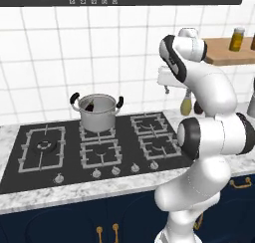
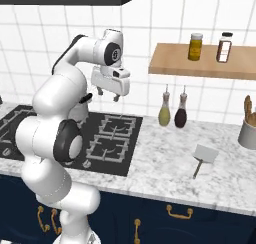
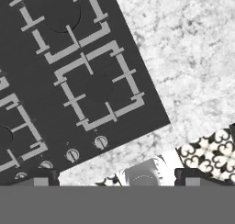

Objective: Put the avocado and eggplant in the pot. Retrieve the spatula and lightly stir the vegetables in the pot.

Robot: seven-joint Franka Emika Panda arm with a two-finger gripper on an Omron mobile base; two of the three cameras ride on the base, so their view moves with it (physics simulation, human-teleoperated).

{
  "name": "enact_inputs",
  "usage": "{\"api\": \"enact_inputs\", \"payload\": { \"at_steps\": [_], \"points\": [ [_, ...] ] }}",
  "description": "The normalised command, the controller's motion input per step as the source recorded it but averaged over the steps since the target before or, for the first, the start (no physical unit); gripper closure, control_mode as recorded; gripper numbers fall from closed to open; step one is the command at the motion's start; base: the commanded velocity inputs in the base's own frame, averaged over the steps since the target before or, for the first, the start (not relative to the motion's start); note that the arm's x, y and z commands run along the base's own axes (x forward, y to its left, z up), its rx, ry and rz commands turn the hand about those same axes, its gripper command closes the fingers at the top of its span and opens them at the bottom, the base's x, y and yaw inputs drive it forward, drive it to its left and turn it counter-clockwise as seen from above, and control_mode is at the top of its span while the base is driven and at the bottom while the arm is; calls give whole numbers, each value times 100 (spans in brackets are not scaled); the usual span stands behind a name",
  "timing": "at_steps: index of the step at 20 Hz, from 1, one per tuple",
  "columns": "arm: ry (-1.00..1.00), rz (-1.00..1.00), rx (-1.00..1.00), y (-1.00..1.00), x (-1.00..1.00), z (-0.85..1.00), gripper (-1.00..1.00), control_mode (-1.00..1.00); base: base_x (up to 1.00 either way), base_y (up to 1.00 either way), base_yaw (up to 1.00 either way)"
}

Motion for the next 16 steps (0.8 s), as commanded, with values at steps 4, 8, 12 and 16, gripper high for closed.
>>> {"api": "enact_inputs", "payload": {
  "at_steps": [4,8,12,16],
  "points": [
    [0,0,0,-8,1,-4,-100,-100,0,-40,0],
    [-1,0,-4,-55,6,-53,-100,-100,0,0,0],
    [-1,0,-4,-100,0,-75,-100,-100,0,0,0],
    [2,0,0,-100,-11,-54,-100,-100,0,0,0]
  ]
}}
